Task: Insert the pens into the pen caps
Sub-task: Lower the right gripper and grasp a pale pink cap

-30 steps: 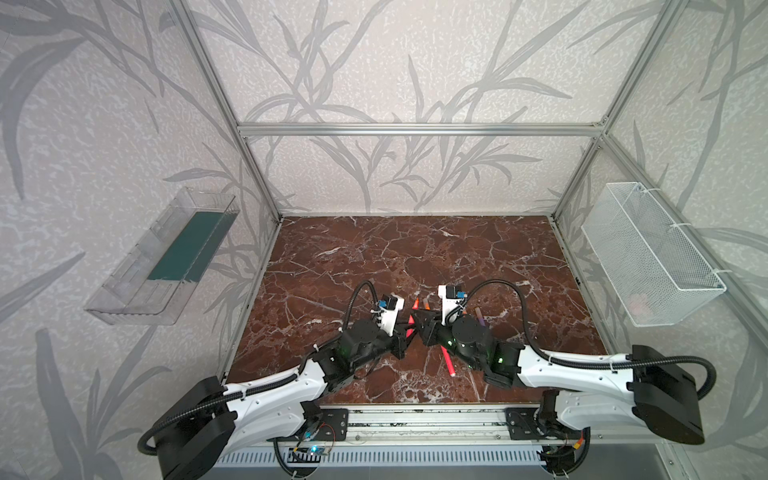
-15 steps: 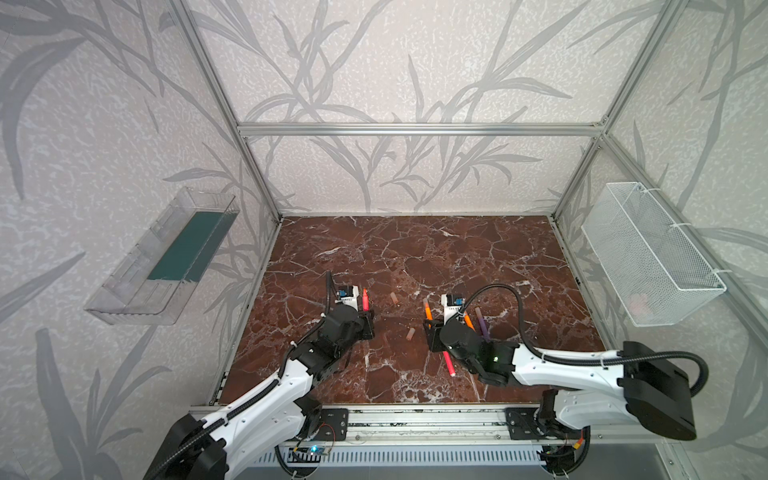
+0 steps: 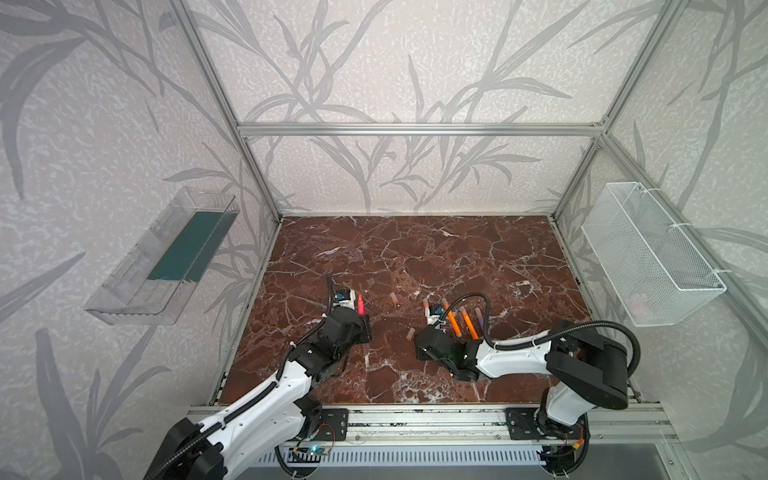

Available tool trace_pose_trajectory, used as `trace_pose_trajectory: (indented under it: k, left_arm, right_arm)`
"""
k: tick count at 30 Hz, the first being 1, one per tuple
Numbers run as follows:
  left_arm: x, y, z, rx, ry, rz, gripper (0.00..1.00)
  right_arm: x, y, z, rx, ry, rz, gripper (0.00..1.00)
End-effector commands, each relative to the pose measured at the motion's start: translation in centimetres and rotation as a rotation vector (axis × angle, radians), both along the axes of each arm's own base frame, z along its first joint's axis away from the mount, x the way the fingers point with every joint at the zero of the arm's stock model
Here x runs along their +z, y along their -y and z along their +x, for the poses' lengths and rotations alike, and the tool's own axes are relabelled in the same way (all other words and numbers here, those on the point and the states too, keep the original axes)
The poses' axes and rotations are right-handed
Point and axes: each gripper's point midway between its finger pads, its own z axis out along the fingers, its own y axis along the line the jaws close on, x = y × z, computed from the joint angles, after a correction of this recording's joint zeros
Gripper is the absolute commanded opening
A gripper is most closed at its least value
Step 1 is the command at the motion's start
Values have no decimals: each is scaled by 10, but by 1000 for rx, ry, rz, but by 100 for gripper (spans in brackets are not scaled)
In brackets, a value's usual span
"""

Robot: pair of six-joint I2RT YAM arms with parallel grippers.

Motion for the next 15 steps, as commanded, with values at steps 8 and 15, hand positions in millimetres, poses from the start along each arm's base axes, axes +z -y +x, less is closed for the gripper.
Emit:
trace_pose_trajectory:
  k: [8,15]
  left_arm:
    - [12,-1,6,22,24,-11,0]
    - [11,-2,5,20,28,-10,0]
  right_arm:
    - [-9,-26,14,7,-33,41,39]
    - [-17,-25,27,-13,-31,-62,43]
